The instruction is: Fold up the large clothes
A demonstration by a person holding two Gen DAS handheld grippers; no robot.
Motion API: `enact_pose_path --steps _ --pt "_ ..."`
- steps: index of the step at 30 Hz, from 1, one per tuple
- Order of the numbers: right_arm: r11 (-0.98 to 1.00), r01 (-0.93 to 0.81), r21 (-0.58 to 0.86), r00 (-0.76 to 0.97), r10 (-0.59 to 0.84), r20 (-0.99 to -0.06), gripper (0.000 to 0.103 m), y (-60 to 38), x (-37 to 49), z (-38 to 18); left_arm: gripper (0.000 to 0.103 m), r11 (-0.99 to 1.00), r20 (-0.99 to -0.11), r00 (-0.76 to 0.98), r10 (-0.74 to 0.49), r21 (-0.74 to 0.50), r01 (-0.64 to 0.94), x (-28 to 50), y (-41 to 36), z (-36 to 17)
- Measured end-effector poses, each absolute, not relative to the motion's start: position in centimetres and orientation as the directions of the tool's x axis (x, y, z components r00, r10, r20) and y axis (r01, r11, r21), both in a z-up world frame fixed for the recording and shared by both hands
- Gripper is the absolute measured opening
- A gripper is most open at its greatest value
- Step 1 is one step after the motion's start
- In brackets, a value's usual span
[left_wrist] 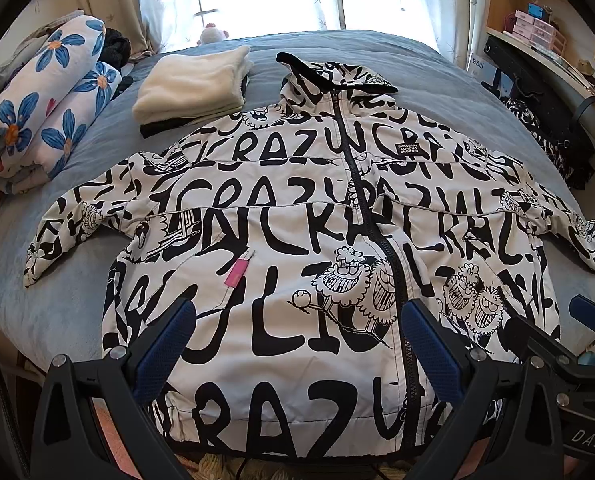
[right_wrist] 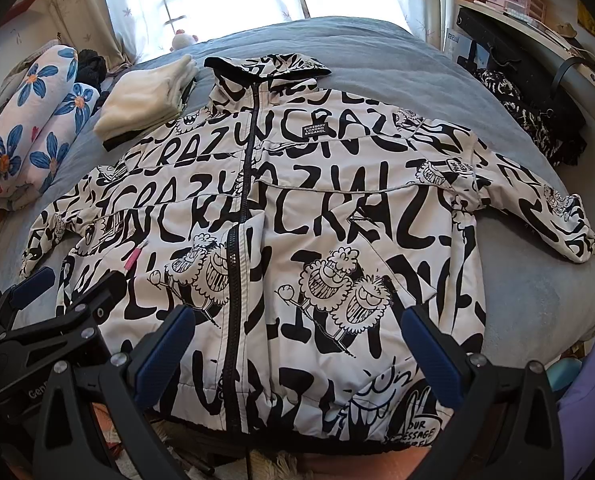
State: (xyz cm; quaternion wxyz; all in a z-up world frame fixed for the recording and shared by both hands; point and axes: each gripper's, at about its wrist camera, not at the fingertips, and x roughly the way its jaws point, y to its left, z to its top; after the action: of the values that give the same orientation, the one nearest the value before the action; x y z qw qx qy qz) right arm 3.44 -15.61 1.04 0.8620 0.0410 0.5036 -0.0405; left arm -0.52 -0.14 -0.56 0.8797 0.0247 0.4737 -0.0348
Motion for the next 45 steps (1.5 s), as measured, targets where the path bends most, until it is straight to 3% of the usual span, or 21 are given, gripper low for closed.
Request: enact_pose_path --steps 45 --pt "0.994 0.096 0.057 0.533 -0.003 -0.846 0.103 -15.5 3.2 2.1 0.102 0.994 -0.809 0.584 -0.063 -0.001 0.106 0.3 1.0 1.2"
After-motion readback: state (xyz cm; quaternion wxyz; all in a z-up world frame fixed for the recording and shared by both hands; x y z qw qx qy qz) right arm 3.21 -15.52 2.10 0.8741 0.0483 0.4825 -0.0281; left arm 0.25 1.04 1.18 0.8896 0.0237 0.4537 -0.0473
